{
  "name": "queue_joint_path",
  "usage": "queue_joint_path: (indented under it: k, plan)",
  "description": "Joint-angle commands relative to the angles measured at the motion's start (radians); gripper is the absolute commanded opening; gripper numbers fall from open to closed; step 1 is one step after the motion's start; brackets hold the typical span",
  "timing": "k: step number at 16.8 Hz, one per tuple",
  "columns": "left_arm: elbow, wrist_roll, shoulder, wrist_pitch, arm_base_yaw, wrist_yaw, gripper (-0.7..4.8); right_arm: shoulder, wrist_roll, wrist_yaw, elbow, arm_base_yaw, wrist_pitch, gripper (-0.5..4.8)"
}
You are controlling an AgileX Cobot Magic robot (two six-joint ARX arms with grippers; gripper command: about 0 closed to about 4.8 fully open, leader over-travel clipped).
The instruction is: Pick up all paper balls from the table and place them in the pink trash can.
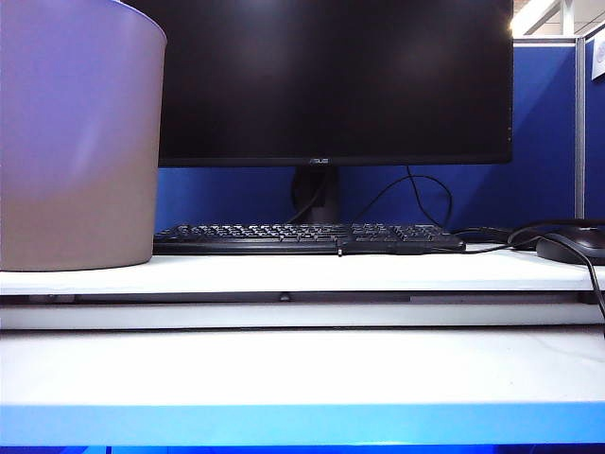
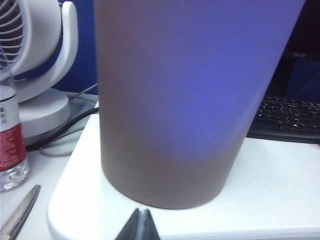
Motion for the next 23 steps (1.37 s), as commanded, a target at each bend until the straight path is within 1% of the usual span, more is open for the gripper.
queue_joint_path:
  k: [1, 10, 17, 23]
  plan:
    - [0.0, 0.0, -0.002, 0.009, 0.002, 0.004, -0.05, -0.002, 0.004, -0.002, -0.007, 0.0, 0.046, -0.05]
    - [0.0, 0.0, -0.002, 0.009, 0.002, 0.004, -0.05, -0.002, 0.004, -0.005, -0.007, 0.0, 0.118, -0.05]
    - [0.0, 0.0, -0.002, 0.009, 0.002, 0.004, -0.05, -0.002, 0.011, -0.001, -0.007, 0.0, 0.071, -0.05]
    - [0.0, 0.0, -0.002, 0.009, 0.002, 0.004, -0.05, -0.002, 0.011, -0.001, -0.007, 0.0, 0.069, -0.05]
